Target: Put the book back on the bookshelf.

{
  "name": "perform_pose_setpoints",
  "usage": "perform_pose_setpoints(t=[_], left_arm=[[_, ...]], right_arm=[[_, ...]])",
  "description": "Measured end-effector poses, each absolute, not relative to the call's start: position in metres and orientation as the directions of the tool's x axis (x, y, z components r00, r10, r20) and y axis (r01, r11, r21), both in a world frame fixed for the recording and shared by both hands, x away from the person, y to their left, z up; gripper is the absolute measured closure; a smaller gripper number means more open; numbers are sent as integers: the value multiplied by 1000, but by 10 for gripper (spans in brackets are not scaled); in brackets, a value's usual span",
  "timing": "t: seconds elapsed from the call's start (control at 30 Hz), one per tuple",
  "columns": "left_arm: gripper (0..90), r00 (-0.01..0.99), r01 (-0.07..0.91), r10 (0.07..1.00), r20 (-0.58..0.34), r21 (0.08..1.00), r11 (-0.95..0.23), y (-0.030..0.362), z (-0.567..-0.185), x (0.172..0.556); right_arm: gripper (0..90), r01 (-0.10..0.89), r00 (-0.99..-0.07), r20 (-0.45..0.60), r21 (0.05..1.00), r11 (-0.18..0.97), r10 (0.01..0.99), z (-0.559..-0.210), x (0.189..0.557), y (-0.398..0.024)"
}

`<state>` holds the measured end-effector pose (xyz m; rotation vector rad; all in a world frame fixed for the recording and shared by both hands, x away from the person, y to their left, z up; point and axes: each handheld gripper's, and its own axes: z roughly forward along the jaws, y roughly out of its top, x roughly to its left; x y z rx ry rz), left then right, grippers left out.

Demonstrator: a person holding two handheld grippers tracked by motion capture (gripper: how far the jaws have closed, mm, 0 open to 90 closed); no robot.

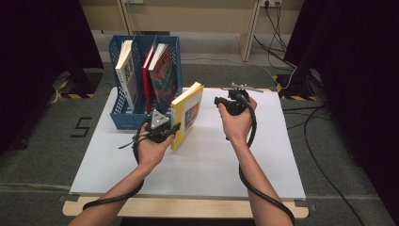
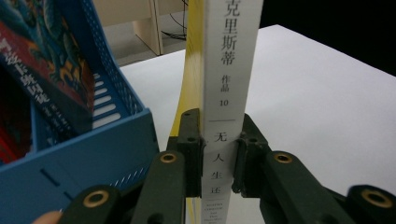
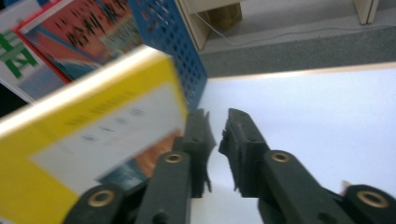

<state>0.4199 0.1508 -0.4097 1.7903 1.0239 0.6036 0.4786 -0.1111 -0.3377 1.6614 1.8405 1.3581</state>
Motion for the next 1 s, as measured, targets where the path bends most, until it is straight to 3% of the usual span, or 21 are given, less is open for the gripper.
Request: perform_pose_setpoints(t=[0.3,0.63,1.0], left_arm=[[754,518,379,855,-40,906,-187,164,-420,410],[753,509,362,860,-45,917,-166,174,-428,406],[741,516,349,856,-45,923,-162,175,-429,407]], right_arm=[[579,707,-236,364,701,-98,901,-372,480,-134],[562,765,-188,341,639,-80,921,-396,469,-152],[545,762,-174,319,643,-78,931,-415,459,-168]])
